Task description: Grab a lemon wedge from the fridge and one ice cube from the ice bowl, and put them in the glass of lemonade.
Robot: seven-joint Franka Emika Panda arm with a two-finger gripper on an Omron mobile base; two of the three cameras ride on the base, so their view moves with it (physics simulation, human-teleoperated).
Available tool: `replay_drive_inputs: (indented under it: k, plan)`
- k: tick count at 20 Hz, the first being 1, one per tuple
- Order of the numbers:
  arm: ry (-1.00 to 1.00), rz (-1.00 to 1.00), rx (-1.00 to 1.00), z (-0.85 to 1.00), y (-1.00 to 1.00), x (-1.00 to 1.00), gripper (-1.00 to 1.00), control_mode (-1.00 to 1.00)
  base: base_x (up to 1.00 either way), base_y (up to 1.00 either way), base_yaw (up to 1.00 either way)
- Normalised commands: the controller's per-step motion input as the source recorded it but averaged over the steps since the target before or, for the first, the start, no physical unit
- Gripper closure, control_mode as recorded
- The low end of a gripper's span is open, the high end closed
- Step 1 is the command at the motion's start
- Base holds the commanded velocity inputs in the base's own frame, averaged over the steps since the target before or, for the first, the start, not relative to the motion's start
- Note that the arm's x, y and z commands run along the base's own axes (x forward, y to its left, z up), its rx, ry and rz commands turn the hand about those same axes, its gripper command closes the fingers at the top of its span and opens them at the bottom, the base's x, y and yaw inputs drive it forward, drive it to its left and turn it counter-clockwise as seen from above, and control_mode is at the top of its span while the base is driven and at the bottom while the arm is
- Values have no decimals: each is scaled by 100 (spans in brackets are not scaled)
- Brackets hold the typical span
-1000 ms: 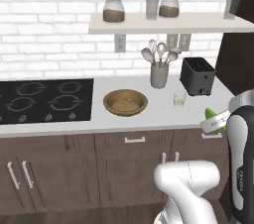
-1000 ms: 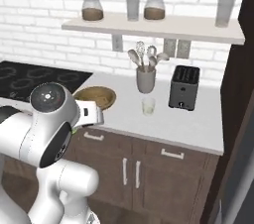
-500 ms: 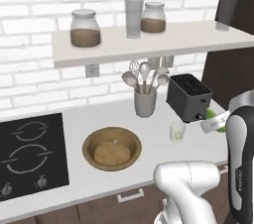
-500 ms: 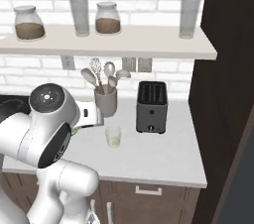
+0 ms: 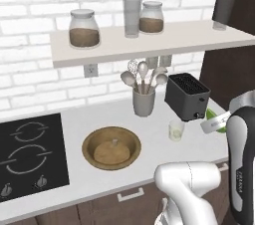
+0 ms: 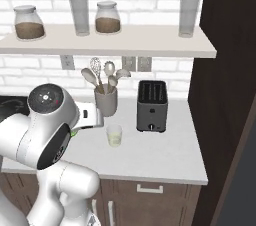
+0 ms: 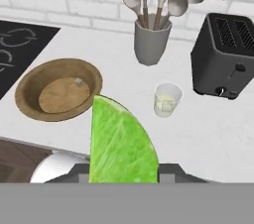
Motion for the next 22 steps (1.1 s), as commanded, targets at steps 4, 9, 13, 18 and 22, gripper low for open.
replay_drive_inputs:
  k: [4, 9, 13, 18, 22]
  plan:
    - [0, 0, 0, 0, 0, 0, 100, -100, 0, 0, 0]
    - [6, 8, -3, -1, 0, 0, 100, -100, 0, 0, 0]
    - [23, 22, -20, -19, 1, 5, 100, -100, 0, 0, 0]
    - [36, 20, -37, -31, 13, 12, 100, -100, 0, 0, 0]
    - [23, 27, -43, -32, 0, 29, 100, -100, 0, 0, 0]
